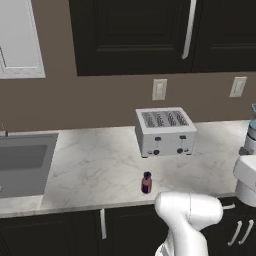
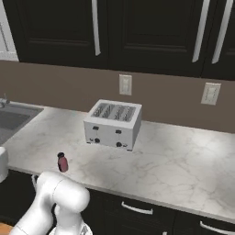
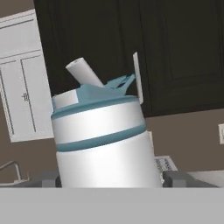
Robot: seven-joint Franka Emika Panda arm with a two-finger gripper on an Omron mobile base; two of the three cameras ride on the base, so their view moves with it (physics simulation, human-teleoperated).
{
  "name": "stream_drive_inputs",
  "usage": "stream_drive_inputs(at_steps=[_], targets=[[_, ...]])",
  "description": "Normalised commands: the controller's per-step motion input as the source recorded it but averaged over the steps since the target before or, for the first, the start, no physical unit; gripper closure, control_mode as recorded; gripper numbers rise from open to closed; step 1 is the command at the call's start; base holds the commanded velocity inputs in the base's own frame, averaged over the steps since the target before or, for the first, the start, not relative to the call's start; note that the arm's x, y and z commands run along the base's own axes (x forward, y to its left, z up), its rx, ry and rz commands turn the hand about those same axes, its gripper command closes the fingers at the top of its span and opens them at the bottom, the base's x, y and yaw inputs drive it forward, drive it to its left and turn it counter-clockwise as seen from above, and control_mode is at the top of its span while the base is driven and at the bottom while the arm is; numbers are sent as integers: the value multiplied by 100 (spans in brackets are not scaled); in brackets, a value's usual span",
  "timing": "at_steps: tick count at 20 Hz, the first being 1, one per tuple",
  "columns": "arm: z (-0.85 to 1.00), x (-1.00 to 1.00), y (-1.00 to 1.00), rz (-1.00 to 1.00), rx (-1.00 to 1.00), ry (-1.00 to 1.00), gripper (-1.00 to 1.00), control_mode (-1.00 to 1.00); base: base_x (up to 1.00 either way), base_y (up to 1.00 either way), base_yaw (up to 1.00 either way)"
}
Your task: Move the drinks to the dining counter.
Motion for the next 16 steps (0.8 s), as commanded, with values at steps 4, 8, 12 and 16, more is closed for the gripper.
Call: stream_drive_inputs(at_steps=[4, 8, 12, 16], targets=[[0, 0, 0, 0, 0, 0, 100, 100, -100, 28, -31], [0, 0, 0, 0, 0, 0, 100, 100, -100, 83, -25], [0, 0, 0, 0, 0, 0, 100, 100, -100, 100, -1], [0, 0, 0, 0, 0, 0, 100, 100, -99, 100, 15]])
